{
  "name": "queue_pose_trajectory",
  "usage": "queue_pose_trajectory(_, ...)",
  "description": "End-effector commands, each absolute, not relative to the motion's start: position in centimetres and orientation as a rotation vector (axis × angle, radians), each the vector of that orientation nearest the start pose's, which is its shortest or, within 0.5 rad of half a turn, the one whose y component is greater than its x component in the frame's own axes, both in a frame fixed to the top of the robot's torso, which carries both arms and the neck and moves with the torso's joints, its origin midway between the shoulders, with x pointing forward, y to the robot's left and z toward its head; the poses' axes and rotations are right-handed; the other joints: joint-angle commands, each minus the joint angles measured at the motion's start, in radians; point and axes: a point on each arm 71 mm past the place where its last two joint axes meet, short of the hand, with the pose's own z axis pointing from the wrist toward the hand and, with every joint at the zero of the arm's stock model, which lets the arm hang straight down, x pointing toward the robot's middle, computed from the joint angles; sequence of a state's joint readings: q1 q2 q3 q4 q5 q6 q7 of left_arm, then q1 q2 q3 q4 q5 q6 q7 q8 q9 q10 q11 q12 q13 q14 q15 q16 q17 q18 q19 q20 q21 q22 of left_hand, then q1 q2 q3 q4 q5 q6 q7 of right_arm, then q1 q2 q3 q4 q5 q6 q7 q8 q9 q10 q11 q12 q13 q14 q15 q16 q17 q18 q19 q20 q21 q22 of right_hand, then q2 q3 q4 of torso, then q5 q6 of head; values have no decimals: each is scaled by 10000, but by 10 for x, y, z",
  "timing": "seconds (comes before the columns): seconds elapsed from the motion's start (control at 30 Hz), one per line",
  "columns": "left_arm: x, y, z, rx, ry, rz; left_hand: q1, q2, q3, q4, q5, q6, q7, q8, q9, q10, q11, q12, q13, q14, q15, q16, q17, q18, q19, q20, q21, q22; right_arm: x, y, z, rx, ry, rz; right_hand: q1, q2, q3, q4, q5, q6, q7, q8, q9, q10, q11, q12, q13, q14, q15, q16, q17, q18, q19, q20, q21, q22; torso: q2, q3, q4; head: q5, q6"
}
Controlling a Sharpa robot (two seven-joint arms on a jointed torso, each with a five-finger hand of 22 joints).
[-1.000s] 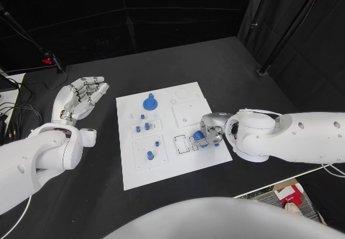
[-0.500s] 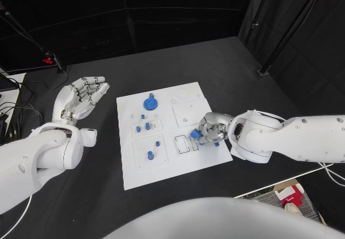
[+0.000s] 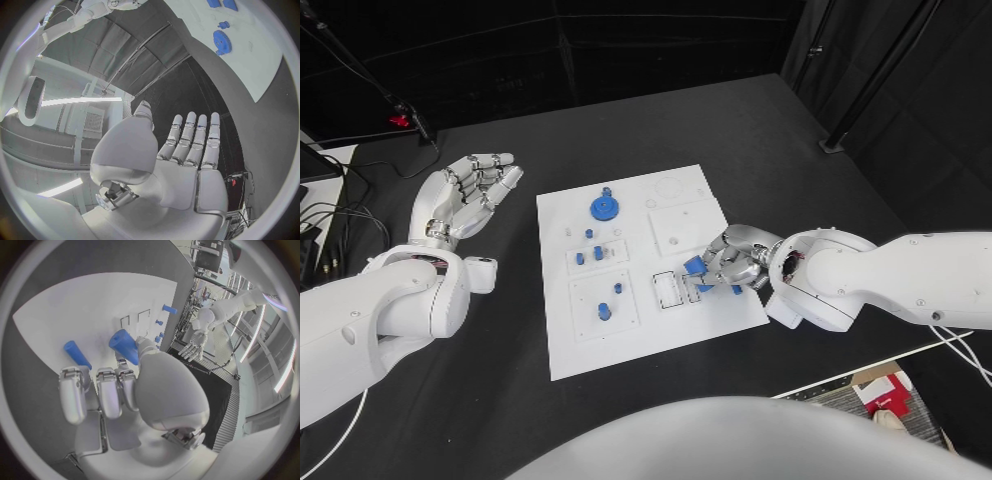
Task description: Assemble the parts on the task board
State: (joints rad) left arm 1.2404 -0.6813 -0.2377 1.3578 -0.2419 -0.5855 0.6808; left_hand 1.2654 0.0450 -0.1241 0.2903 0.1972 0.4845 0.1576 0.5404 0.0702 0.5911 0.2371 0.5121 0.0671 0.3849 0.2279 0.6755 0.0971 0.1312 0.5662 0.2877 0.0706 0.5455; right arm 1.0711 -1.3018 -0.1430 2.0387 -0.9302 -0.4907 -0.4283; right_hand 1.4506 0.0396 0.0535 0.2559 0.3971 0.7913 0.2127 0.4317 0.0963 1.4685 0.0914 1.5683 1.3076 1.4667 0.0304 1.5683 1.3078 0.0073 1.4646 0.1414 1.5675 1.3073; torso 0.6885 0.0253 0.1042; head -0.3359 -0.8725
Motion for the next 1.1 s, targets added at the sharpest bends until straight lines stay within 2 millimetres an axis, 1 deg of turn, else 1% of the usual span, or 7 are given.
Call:
queue_pose_trajectory(0.03, 498, 182, -207, -6043, 12505, -13655, 39, 95, -75, 5, 70, -58, 1182, 35, -12, -75, -27, 54, -13, -56, -18, 47, -12, -49, 74, 16, 54, -13, 331, -279, -232, 8632, 20056, 6743, 21, -8, 33, 62, 87, 715, -567, -60, 10, 1023, -8, 25, 2632, 1041, 1, 25, 2630, -73, 1062, -7, 33, 2635, -6, -6, 22, 59, -2)
queue_pose_trajectory(0.17, 498, 180, -207, -6037, 12521, -13678, 42, 99, -81, 6, 71, -61, 1182, 40, -12, -76, -27, 59, -14, -57, -18, 53, -17, -49, 73, 16, 53, -16, 329, -275, -230, 9017, 20245, 7360, -218, -24, -82, 257, 108, 801, -562, -213, -43, 1023, -8, 25, 2632, 1041, -10, 25, 2630, -73, 1062, -19, 33, 2635, -8, -4, 43, 81, -2)
queue_pose_trajectory(0.53, 498, 179, -207, -6034, 12539, -13706, 42, 99, -81, 6, 71, -61, 1182, 40, -12, -76, -27, 59, -14, -57, -18, 53, -17, -49, 73, 16, 53, -16, 332, -257, -235, 8841, 21269, 8083, -745, 174, -371, 352, 210, 1080, -601, -489, -123, 1023, -45, 25, 2632, 1041, -25, 25, 2630, -73, 1062, -36, 33, 2635, 7, -11, 7, 324, -2)
queue_pose_trajectory(0.73, 498, 179, -207, -6038, 12541, -13716, 42, 99, -81, 6, 71, -61, 1182, 40, -12, -76, -27, 59, -14, -57, -18, 53, -17, -49, 73, 16, 53, -16, 334, -253, -238, 7847, 21546, 7204, -1058, 374, -534, 362, 169, 1185, -612, -660, -166, 1023, -61, 25, 2632, 1041, -31, 25, 2630, -73, 1062, -43, 33, 2635, 13, -9, 15, 391, -2)
queue_pose_trajectory(0.8, 498, 179, -207, -6043, 12540, -13702, 42, 99, -81, 6, 71, -61, 1182, 40, -12, -76, -27, 59, -14, -57, -18, 53, -17, -49, 73, 16, 53, -16, 335, -252, -237, 7310, 21480, 6801, -1137, 403, -589, 363, 159, 1233, -621, -698, -173, 1023, -67, 25, 2632, 1041, -32, 25, 2630, -73, 1062, -45, 33, 2635, -1, -5, -3, 410, -2)
queue_pose_trajectory(0.97, 498, 180, -207, -6047, 12542, -13695, 42, 99, -81, 6, 71, -61, 1182, 40, -12, -76, -27, 59, -14, -57, -18, 53, -17, -49, 73, 16, 53, -16, 336, -250, -238, 6799, 21546, 6248, -1312, 474, -713, 368, 82, 1336, -638, -800, -188, 1023, -83, 25, 2632, 1041, -43, 25, 2630, -73, 1062, -53, 33, 2635, 10, -17, 5, 388, -2)
queue_pose_trajectory(1.1, 498, 179, -207, -6047, 12550, -13708, 51, 109, -91, 6, 72, -66, 1182, 49, -13, -78, -26, 70, -14, -57, -18, 65, -28, -51, 70, 16, 52, -23, 336, -248, -236, 6231, 21446, 5751, -1495, 565, -831, 371, 25, 1400, -643, -906, -203, 1023, -91, 25, 2632, 1041, -48, 25, 2630, -73, 1062, -59, 33, 2635, 3, -9, 5, 391, -2)
